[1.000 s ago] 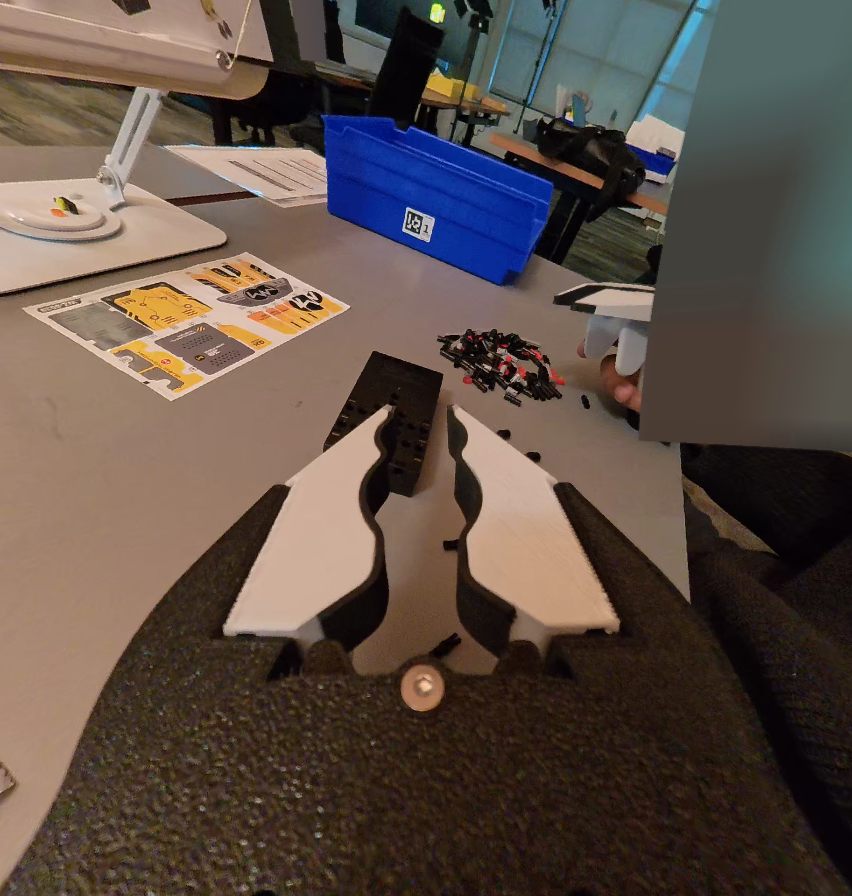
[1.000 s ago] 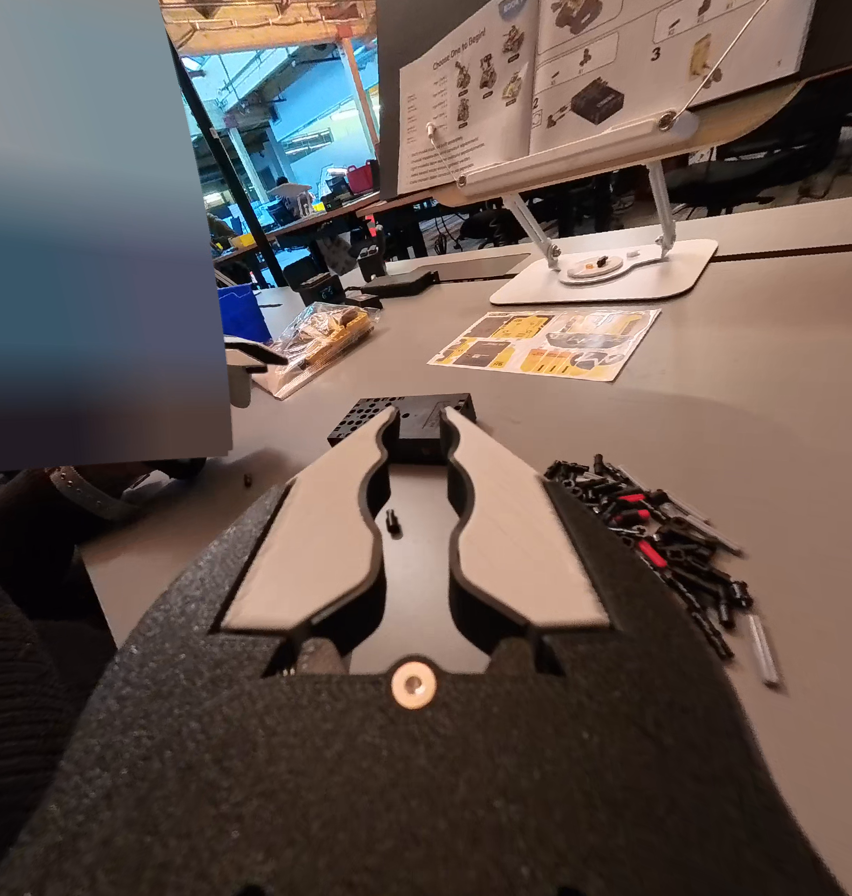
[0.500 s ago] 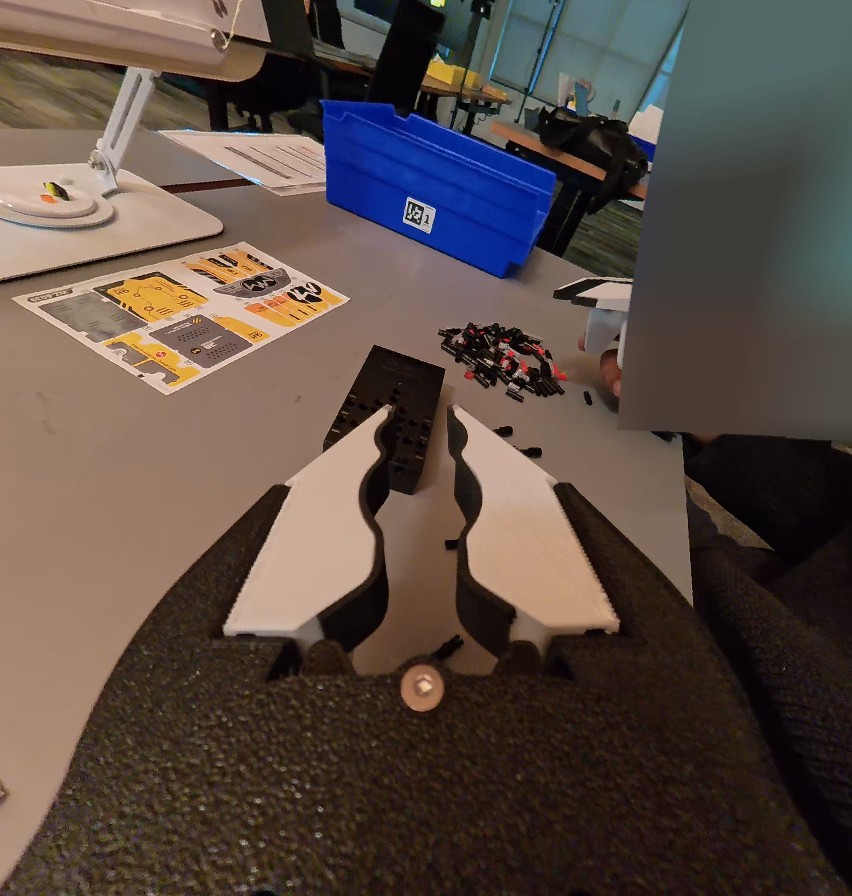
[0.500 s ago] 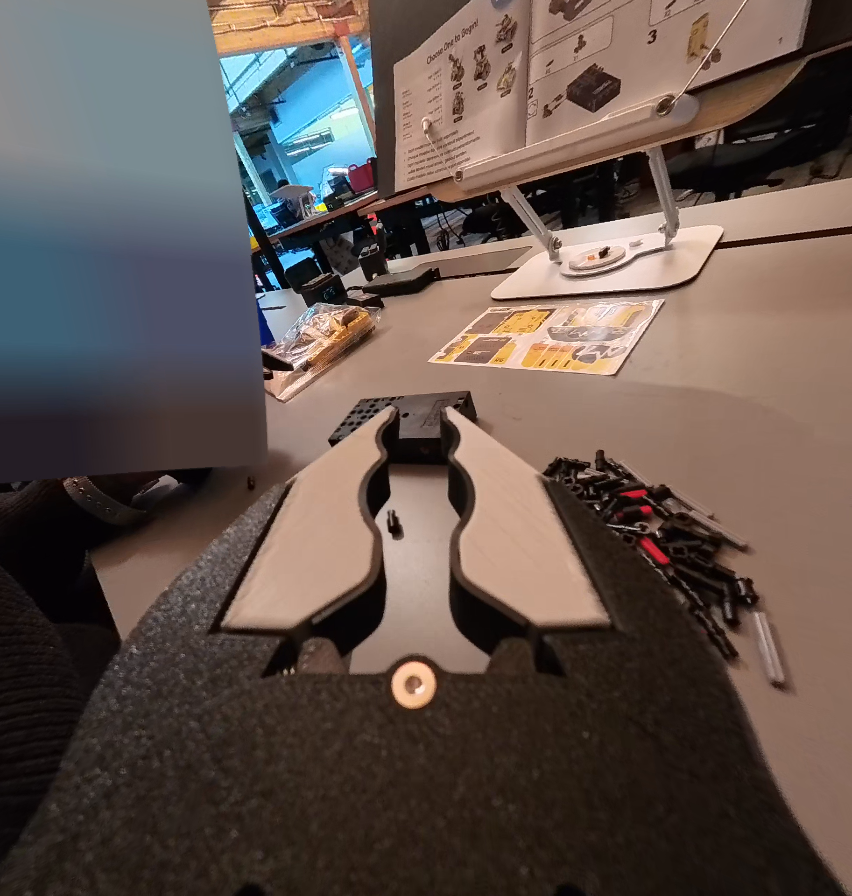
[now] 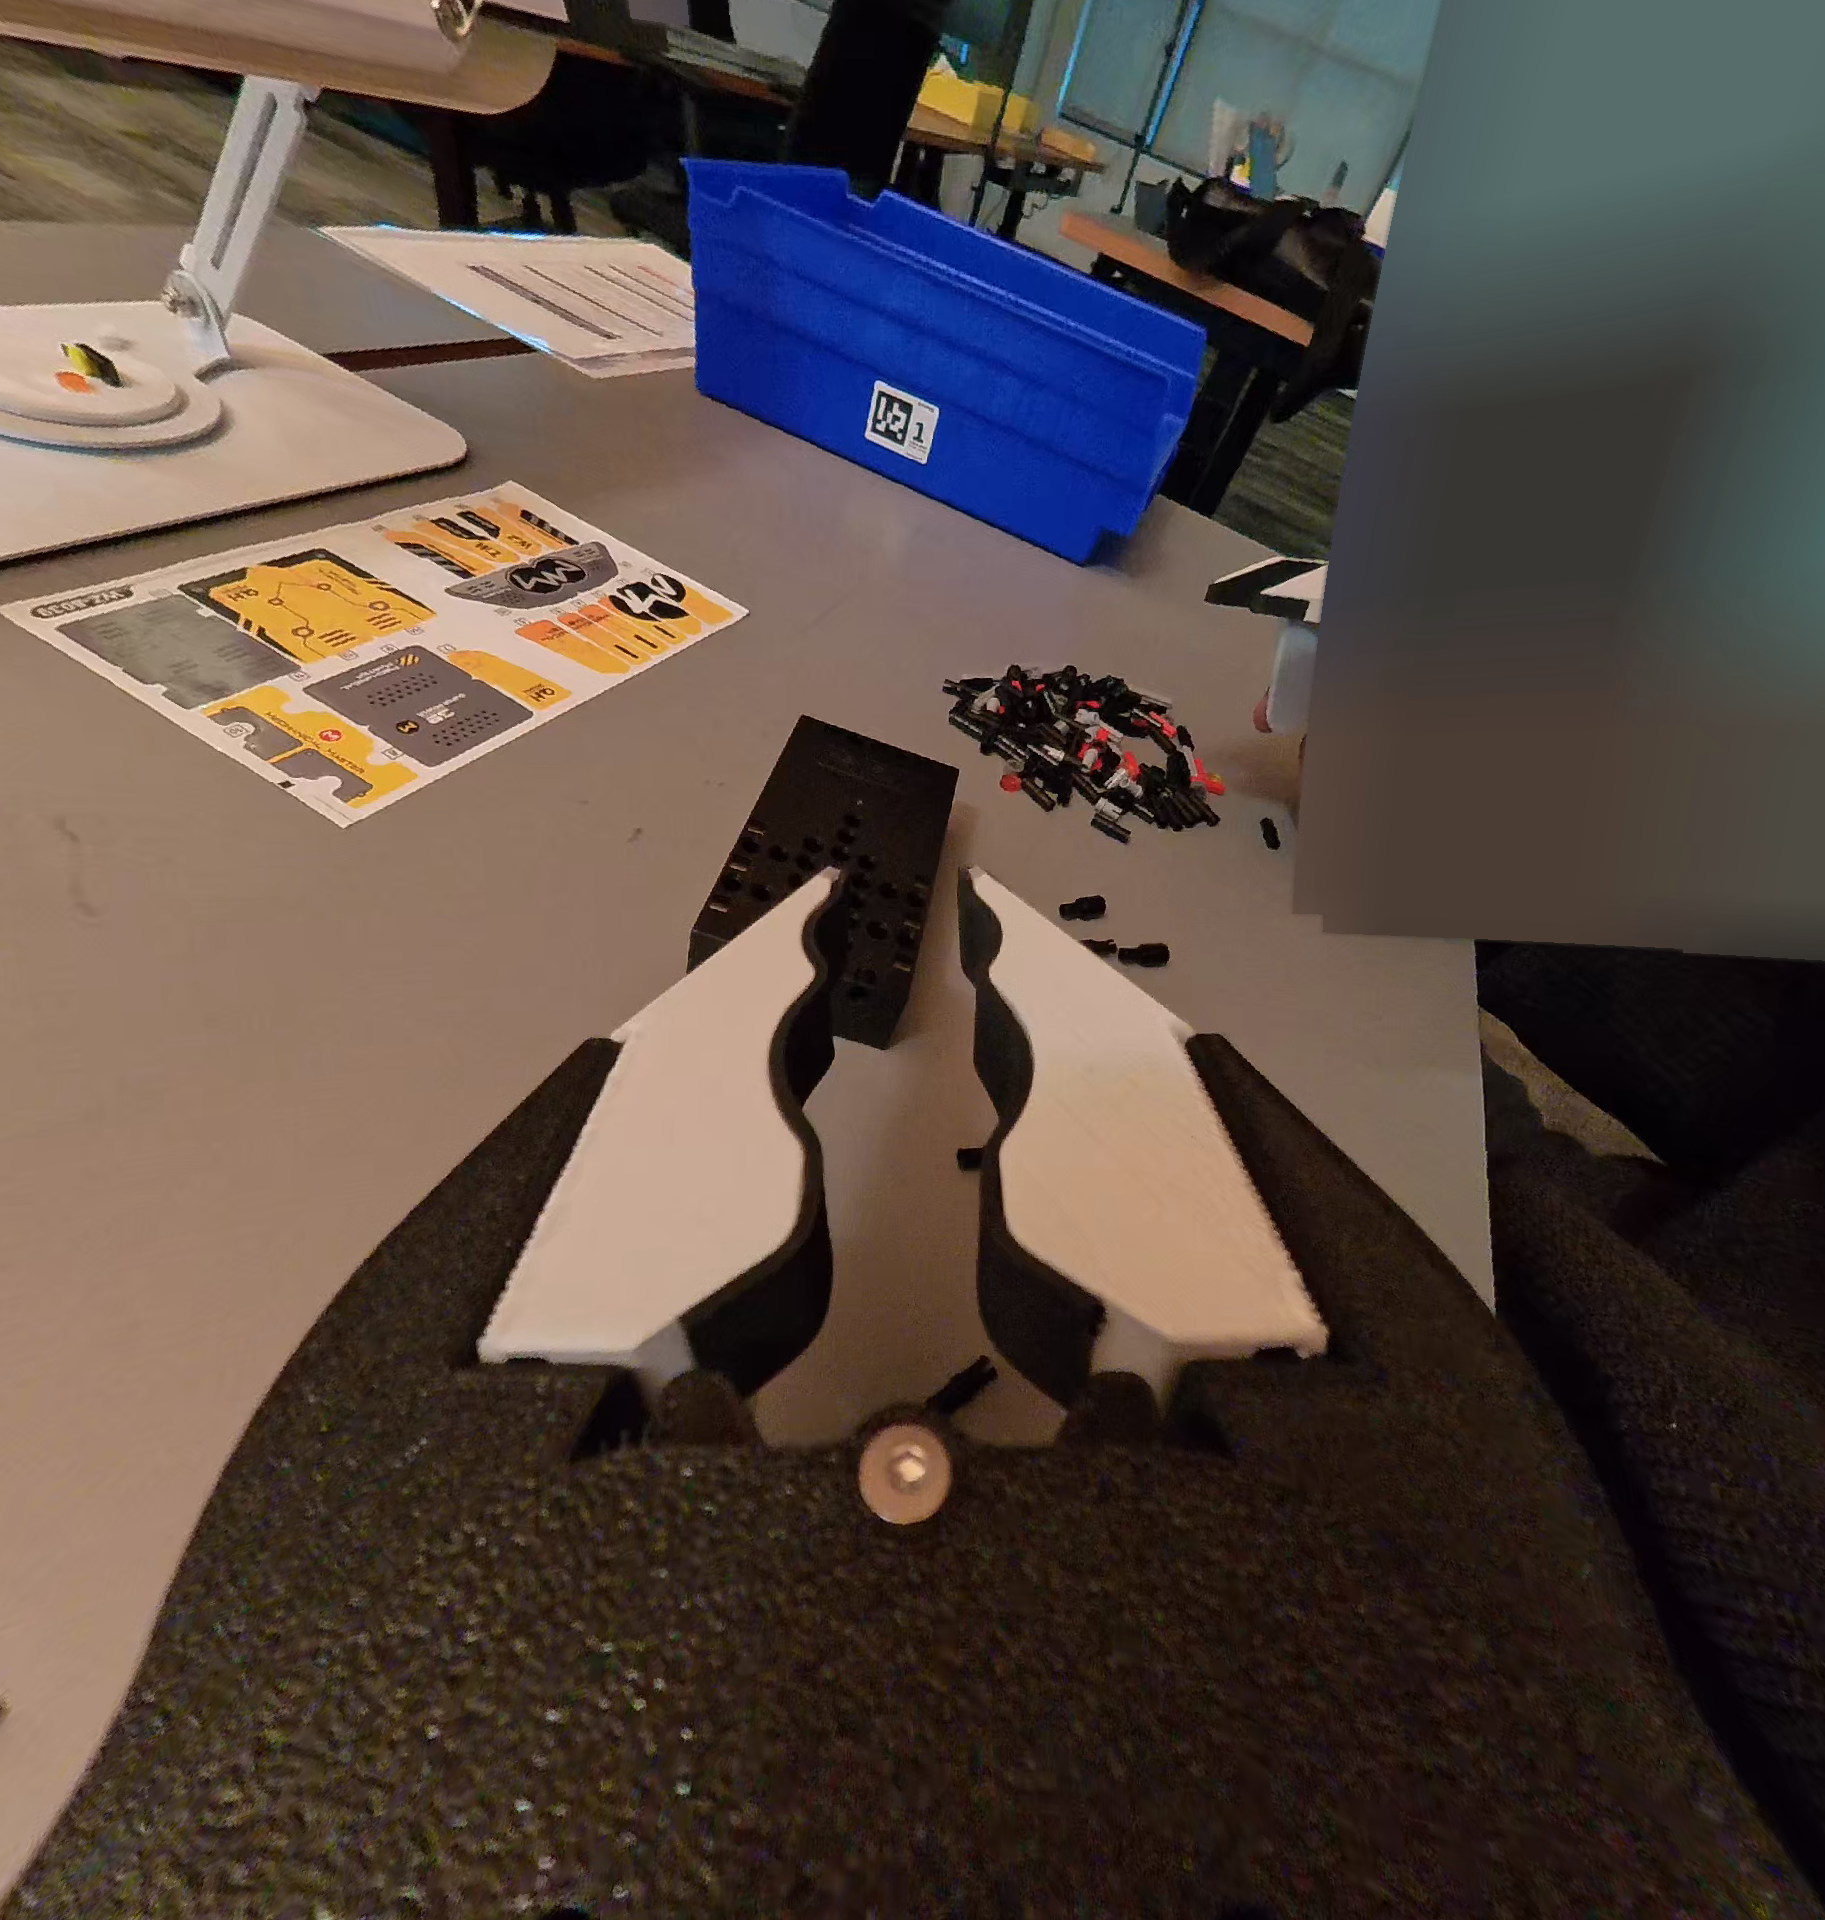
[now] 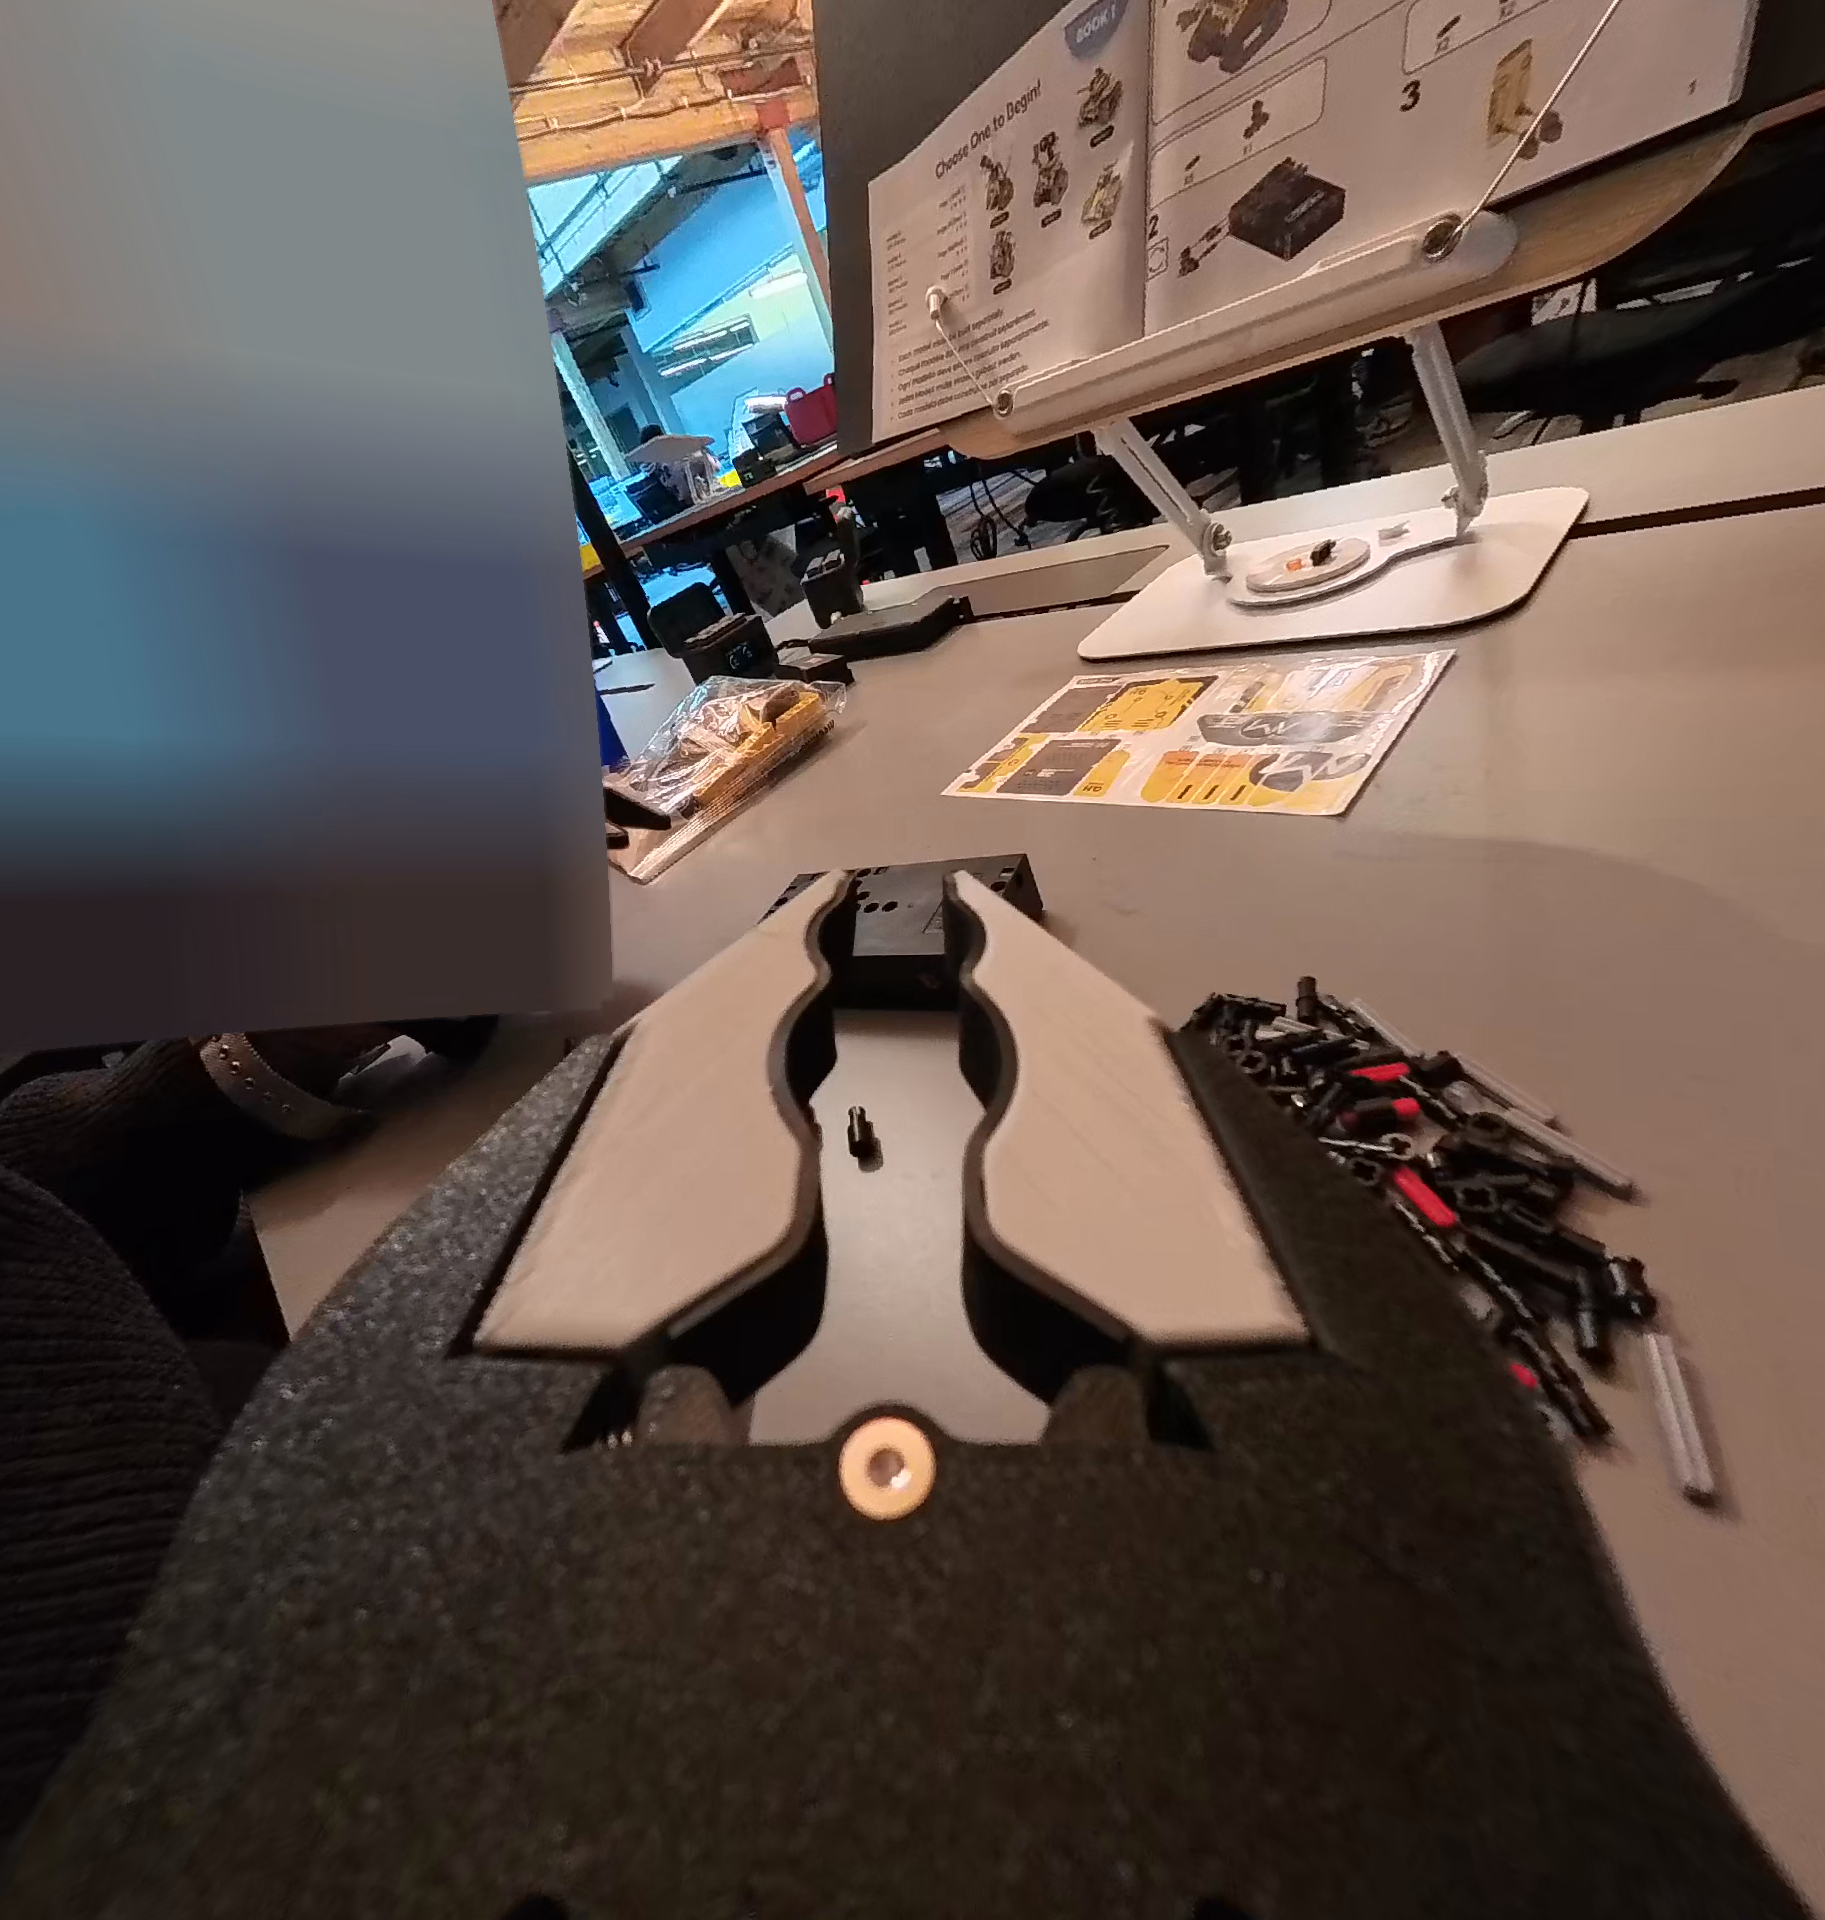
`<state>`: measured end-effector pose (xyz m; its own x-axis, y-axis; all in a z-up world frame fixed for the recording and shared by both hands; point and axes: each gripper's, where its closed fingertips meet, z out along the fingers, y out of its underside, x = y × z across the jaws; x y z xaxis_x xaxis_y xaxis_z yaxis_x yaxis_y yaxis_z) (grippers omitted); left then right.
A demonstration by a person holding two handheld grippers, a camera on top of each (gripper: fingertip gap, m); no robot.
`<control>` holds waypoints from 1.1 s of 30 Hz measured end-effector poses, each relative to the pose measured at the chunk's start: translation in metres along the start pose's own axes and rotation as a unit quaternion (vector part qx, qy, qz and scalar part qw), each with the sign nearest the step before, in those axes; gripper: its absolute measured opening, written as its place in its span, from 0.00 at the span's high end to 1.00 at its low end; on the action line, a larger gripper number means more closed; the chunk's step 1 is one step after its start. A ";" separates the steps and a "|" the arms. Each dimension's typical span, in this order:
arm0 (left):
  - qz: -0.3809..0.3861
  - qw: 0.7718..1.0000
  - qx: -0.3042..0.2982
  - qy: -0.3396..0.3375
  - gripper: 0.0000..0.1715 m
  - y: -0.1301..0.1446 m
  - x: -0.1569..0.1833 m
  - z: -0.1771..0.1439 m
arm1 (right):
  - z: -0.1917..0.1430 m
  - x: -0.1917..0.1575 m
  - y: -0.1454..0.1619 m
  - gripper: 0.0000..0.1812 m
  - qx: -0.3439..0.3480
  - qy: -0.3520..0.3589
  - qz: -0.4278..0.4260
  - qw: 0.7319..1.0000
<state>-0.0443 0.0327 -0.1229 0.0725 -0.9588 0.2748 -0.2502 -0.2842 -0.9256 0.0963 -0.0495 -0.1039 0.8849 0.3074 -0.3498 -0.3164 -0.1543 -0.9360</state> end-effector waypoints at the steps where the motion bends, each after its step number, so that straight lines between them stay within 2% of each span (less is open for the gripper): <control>1: 0.000 1.000 -0.001 0.000 0.89 0.000 0.000 0.000 | 0.000 0.000 0.000 0.91 0.000 -0.001 0.000 1.000; 20: 0.008 1.000 -0.007 -0.004 0.89 0.002 0.001 0.001 | 0.000 -0.001 0.000 0.91 0.002 -0.003 0.004 1.000; 26: 0.006 1.000 0.007 -0.003 0.89 -0.002 0.000 -0.002 | 0.001 -0.002 0.000 0.91 0.000 -0.002 -0.002 1.000; 28: 0.005 1.000 0.018 -0.014 0.89 -0.006 -0.004 -0.005 | 0.003 -0.005 0.002 0.90 -0.003 0.012 -0.028 1.000; 30: 0.004 0.999 0.033 -0.035 0.89 -0.011 -0.011 -0.009 | 0.014 -0.025 0.008 0.87 -0.026 0.023 -0.074 0.997; 33: -0.003 0.997 0.047 -0.069 0.89 -0.015 -0.023 -0.017 | 0.051 -0.091 0.043 0.87 -0.118 -0.036 -0.112 0.986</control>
<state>-0.0581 0.0591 -0.1109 0.2068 -0.9465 0.2478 -0.1590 -0.2824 -0.9460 -0.0147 -0.0366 -0.1146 0.8946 0.4228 -0.1449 -0.0201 -0.2858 -0.9581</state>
